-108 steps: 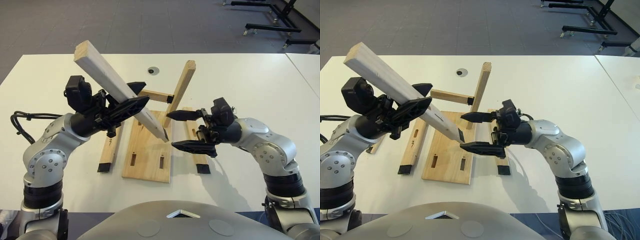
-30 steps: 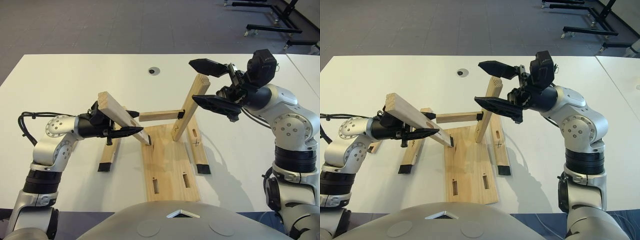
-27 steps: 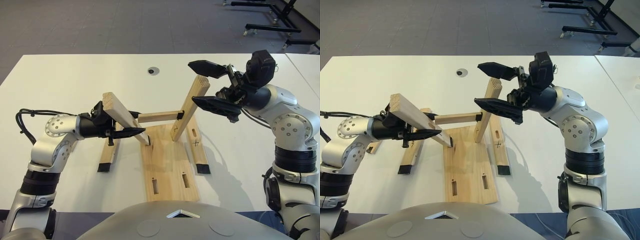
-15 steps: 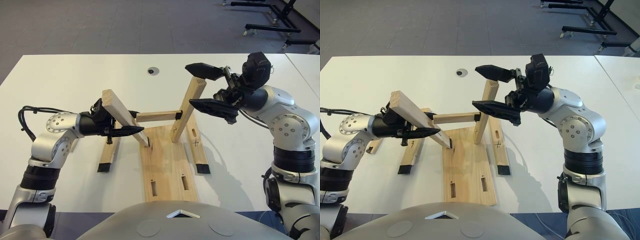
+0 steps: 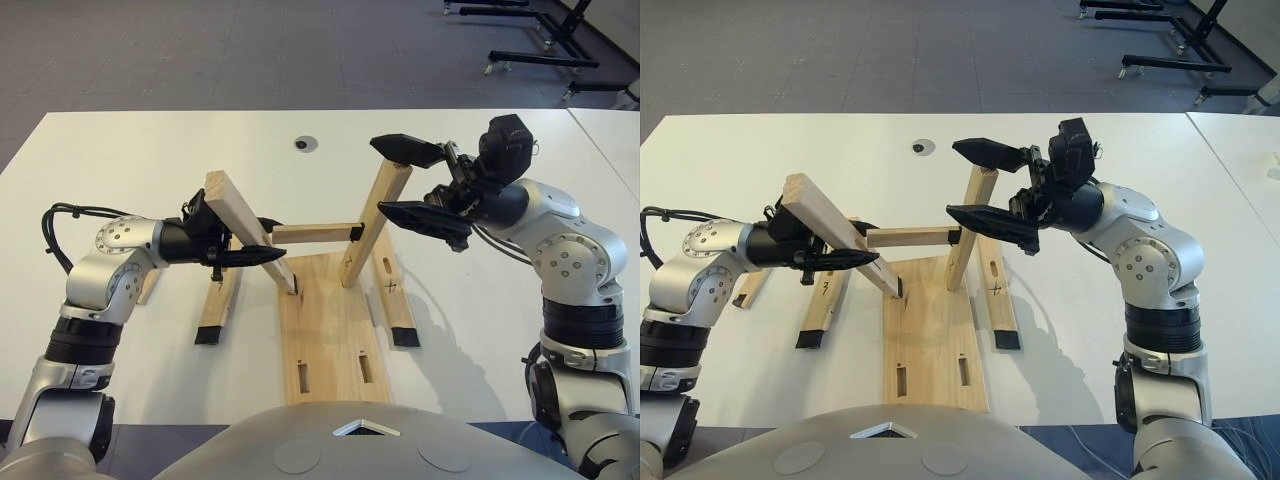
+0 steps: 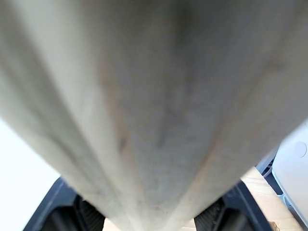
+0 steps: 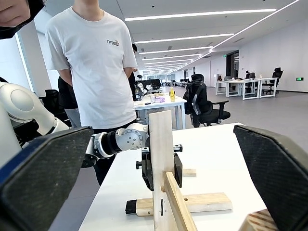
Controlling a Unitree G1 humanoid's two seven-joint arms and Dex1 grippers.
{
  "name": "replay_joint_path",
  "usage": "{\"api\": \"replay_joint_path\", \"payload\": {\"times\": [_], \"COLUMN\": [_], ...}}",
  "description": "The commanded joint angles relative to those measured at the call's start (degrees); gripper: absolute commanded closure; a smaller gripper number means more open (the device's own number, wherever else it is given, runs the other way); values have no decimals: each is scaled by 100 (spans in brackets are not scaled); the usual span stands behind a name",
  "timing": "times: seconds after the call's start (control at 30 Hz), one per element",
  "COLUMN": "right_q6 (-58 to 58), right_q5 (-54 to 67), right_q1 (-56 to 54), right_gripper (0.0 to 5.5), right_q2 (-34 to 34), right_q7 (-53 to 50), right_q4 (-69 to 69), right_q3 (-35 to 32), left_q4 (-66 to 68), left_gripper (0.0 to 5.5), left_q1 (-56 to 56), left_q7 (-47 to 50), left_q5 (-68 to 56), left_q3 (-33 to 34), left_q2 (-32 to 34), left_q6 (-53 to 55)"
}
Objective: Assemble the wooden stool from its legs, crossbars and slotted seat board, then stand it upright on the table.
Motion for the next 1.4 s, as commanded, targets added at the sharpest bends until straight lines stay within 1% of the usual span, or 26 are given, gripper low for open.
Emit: {"api": "replay_joint_path", "payload": {"times": [0.03,0.4,0.7,0.9,1.07,1.17,1.3,1.37,1.4], "right_q6": [253,167,198,224,150,191,147,42,-52], "right_q5": [-150,-253,-126,-90,-205,169,710,641,377], "right_q1": [188,139,-60,-114,-375,-631,-1092,-1334,-1541], "right_gripper": [14,14,14,14,14,14,14,14,14], "right_q2": [-66,-36,26,39,189,235,244,202,165], "right_q7": [42,7,-12,-34,-425,-641,-814,-922,-1056], "right_q4": [-18,-118,-370,-487,-822,-1134,-1155,-1119,-1084], "right_q3": [296,470,574,575,599,337,-128,-246,-215], "left_q4": [273,3,213,352,330,292,220,198,184], "left_gripper": [348,348,348,348,348,348,348,348,348], "left_q1": [-12,-174,-460,-548,-514,-470,-405,-394,-388], "left_q7": [162,121,192,219,179,179,194,203,204], "left_q5": [306,518,912,1042,1016,1000,974,970,965], "left_q3": [-181,-521,-814,-953,-1008,-1002,-989,-990,-988], "left_q2": [-18,-8,-92,-13,78,106,144,155,163], "left_q6": [276,348,162,81,109,125,166,178,185]}}
